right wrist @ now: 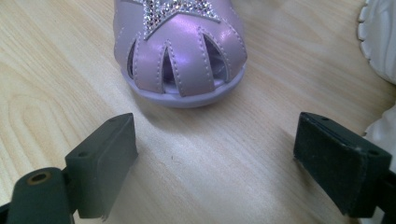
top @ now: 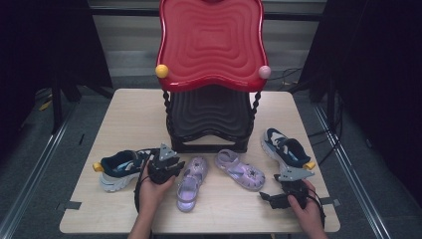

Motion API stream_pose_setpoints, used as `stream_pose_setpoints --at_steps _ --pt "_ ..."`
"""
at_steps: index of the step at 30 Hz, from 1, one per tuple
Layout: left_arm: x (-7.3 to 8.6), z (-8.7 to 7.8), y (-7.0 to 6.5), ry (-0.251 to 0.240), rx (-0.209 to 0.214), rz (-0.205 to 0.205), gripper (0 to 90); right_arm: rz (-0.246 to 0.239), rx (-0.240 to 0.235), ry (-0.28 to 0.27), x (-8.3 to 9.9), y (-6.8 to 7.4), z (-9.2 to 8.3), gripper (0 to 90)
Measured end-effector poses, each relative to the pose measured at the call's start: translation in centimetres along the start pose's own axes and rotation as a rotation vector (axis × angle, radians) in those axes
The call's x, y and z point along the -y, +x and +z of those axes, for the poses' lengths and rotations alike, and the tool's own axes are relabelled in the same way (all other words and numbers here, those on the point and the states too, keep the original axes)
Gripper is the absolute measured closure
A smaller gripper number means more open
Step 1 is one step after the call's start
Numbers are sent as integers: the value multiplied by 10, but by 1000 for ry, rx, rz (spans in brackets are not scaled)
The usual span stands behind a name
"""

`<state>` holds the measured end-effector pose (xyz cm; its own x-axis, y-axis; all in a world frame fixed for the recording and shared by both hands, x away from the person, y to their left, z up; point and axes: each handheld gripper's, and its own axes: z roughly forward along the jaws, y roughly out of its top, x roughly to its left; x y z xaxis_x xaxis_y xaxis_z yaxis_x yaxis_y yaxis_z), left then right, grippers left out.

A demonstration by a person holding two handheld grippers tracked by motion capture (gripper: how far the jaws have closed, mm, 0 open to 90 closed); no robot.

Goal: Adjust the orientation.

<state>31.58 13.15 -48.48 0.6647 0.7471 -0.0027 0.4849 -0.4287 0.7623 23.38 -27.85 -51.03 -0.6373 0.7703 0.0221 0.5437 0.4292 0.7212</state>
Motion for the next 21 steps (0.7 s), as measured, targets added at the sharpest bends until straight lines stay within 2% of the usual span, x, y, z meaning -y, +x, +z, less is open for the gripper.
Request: stream_pose_setpoints --at_steps 2,4,6,7,13,15,16,18,21 --pt "2 -5 0 2 -3 7 690 0 0 0 0 0 0 126" --pt "8 -15 0 0 -1 -9 675 0 0 0 0 0 0 126" --pt "11 -19 0 -4 1 -7 658 0 0 0 0 0 0 125" --pt "16 -27 -1 -6 13 -11 650 0 0 0 0 0 0 125" --pt "28 -46 -5 -35 47 -42 583 0 0 0 0 0 0 126" --pt "30 -50 -6 -34 58 -49 515 0 0 0 0 0 0 125" --pt "31 -53 -7 -43 71 -74 500 0 0 0 0 0 0 126" --pt "30 -55 -7 -50 69 -84 483 0 1 0 0 0 0 126" --pt "23 -63 -8 -87 64 -115 394 0 1 0 0 0 0 125"
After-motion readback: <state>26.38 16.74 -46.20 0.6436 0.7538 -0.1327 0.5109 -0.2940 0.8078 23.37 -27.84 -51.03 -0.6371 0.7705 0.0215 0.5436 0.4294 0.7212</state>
